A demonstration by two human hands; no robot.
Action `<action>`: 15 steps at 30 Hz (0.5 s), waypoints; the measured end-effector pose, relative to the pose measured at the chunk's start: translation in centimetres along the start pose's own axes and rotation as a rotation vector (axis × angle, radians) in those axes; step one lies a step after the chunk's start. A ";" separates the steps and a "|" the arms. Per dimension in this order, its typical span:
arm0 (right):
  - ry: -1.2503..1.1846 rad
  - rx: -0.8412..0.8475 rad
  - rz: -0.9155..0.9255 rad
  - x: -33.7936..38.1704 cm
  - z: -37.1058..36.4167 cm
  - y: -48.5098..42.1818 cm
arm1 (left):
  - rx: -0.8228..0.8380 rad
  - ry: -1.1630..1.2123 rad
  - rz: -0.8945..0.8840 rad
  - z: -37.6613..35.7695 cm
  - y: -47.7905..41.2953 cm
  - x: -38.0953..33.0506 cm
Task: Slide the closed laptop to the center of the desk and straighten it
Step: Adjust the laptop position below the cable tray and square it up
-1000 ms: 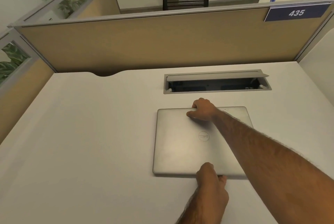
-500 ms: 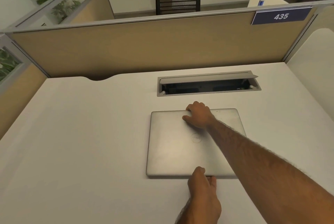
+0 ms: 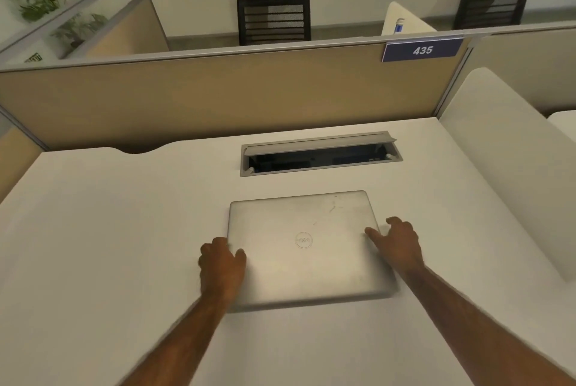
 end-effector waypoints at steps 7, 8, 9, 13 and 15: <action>-0.117 0.100 -0.012 0.4 -0.6 0.2 | 0.025 0.000 0.161 -2.4 -3.4 -0.6; -0.161 0.110 -0.029 0.5 -0.5 0.1 | 0.022 0.000 0.176 -2.4 -3.5 -0.6; -0.211 0.116 -0.046 0.6 -0.4 0.1 | 0.026 -0.002 0.181 -2.3 -3.6 -0.5; -0.270 0.135 -0.056 0.6 -0.2 -0.1 | 0.026 0.044 0.188 -2.4 -3.7 -0.2; -0.275 0.130 -0.058 0.5 -0.3 -0.1 | 0.005 0.068 0.187 -2.5 -3.7 0.1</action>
Point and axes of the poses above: each hand's wrist, its own y-axis away from the middle knuckle, its own z-axis out of the back of the hand, x = y × z, the point moved 1 cm from there along -y, towards the middle knuckle, and after that the axes turned 12 degrees about y, right-handed, at the moved point
